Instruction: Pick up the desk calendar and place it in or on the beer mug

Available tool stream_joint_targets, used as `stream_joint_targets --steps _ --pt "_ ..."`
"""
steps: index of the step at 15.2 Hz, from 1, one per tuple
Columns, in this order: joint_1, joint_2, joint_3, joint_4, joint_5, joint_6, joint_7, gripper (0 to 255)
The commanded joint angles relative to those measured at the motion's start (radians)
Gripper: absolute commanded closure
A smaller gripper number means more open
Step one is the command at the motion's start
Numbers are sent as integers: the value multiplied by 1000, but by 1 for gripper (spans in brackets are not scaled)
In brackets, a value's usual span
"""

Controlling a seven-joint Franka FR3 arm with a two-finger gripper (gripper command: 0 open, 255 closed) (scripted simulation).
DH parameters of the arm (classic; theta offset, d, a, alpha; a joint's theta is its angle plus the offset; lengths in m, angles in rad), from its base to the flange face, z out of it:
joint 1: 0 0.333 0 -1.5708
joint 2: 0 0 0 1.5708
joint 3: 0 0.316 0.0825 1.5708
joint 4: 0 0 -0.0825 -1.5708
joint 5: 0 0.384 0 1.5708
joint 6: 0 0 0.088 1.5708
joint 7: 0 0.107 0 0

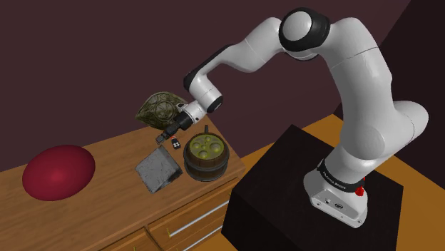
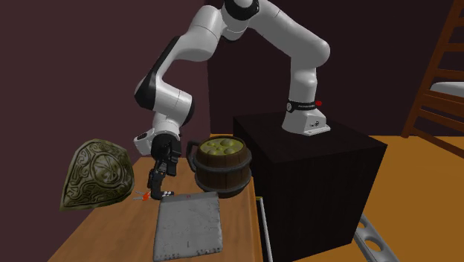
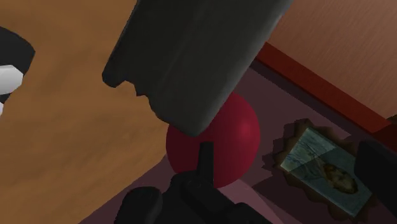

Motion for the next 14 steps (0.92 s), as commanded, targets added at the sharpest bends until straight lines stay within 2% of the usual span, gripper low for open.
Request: stream_joint_targets --steps 1,5,12,14 --pt "8 55 -32 53 -47 -32 3 0" --pt "28 165 -87 176 -125 -94 18 0" --pt "90 204 -71 214 -90 -48 12 0" --pt "92 203 -73 214 -88 -49 11 0"
